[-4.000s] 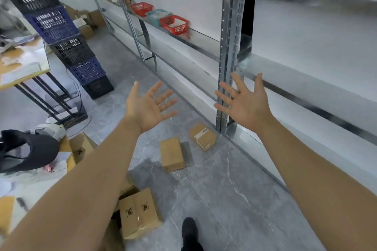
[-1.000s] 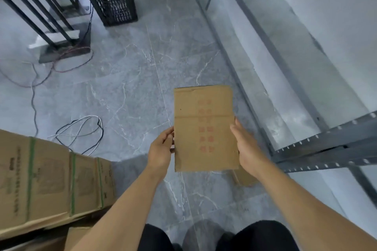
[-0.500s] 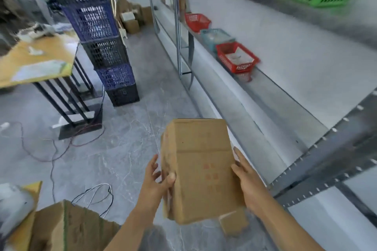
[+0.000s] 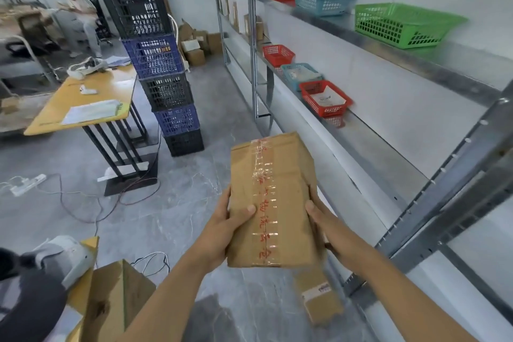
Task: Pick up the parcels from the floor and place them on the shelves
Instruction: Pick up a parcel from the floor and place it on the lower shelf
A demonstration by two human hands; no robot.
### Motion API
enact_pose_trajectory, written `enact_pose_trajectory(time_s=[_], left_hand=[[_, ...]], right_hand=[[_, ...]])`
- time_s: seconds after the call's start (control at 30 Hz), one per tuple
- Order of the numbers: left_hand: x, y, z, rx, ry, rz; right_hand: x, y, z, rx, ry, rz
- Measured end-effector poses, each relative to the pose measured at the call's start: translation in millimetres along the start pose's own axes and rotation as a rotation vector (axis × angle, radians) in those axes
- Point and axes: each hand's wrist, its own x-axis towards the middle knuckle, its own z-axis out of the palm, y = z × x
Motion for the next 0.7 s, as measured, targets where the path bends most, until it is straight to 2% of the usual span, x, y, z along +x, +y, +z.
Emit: enact_pose_trajectory(time_s=[0.17,0.33,0.4,0.47,0.53,0.6,0.7], left_hand=[[-9,-4,3,0.097,-0.005,0.011],[-13,1,5,0.166,-0.057,0.049],[-12,3,6,0.199,-0.010,0.123],[-12,7,5,0.238,0.109,0.171],[-14,11,0,0.230,0.160,0.119],[-19,14,-11,0.166,0.123,0.031],[-33,19,-24,0.018,0.038,-0.108]], right_hand=[[-14,-3,3,0.062,-0.079,-0.033],[-20,-3,-5,0.239,0.013,-0.065],[-23,1,-11,0.363,0.049,-0.101],[-26,3,-11,0.440,0.046,-0.149],[-26,5,-6,0.477,0.060,-0.178],[-23,4,-4,0.481,0.064,-0.184],[-18,0,-6,0.278,0.106,-0.209]])
